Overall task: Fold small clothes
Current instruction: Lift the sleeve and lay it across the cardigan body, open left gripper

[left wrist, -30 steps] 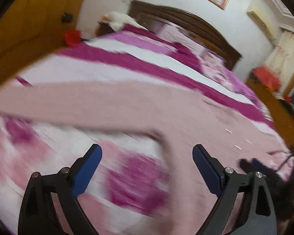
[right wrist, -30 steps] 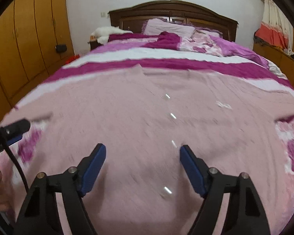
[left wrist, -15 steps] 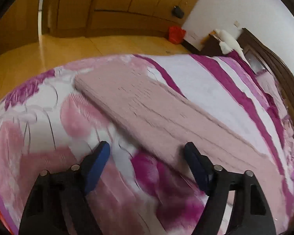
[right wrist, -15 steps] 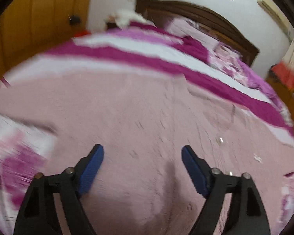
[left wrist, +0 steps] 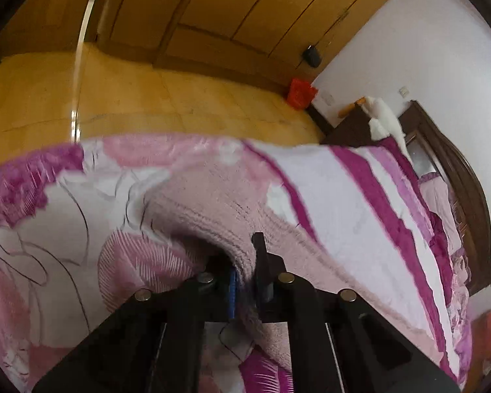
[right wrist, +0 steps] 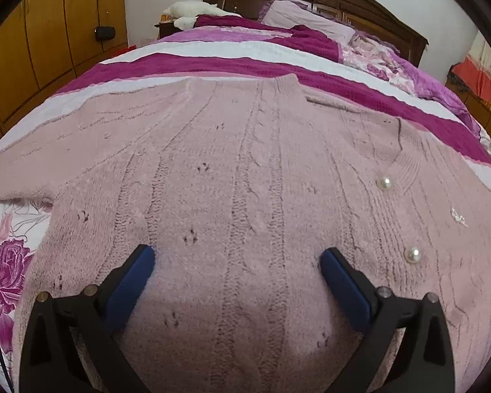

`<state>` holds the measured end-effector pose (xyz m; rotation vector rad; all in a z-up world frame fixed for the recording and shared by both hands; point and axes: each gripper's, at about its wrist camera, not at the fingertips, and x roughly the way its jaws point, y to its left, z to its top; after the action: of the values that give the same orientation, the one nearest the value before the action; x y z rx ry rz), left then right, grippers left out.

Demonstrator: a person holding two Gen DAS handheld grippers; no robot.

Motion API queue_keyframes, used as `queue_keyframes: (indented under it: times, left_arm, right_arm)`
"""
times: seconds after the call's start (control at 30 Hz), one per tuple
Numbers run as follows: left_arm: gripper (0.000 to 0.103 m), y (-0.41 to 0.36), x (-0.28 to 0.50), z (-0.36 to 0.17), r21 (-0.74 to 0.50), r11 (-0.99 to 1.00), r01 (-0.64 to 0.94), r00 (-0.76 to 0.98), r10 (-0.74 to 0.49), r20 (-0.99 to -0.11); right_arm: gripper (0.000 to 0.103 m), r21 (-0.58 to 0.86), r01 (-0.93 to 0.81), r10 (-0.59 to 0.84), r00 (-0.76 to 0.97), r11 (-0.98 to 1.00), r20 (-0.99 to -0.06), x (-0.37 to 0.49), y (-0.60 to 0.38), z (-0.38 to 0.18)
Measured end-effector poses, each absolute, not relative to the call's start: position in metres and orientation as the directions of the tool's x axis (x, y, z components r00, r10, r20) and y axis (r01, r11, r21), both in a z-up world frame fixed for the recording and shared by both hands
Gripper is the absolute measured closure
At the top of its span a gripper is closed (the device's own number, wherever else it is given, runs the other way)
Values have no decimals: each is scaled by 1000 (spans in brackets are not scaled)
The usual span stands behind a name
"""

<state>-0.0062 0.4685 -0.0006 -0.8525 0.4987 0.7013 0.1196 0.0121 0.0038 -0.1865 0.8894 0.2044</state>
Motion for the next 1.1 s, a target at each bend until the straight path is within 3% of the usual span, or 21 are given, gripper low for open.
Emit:
queue_keyframes:
  times: [0.1,0.23,0.5,0.73,0.9,1.1]
  left_arm:
    - [103,445,0,38,-424,578,-697,699,415,-582]
    - [103,407,3,78,-403,691,-600,779,390,-491]
    - [103,344,25,116,-481,776,-407,888,214,-407]
    - [103,289,57,125,-470,838,-277,913,77,-402]
    - [103,248,68,124,-432,875,-219,904,15,-427]
    - [103,188,82,109,-381,915,-134,875,-71,-479]
  right_arm:
    - [0,-73,-254,102,611,964,-785,123,12,3]
    - [0,-59,-256,113,607,965,-787,126,10,2]
    - [0,-51,-255,119,609,966,-784,128,8,3]
    - [2,50,-290,219,586,956,-780,124,-19,25]
    - [2,-69,-247,99,605,966,-790,120,-50,33]
    - [2,-199,-194,-12,686,961,-727,115,-75,37]
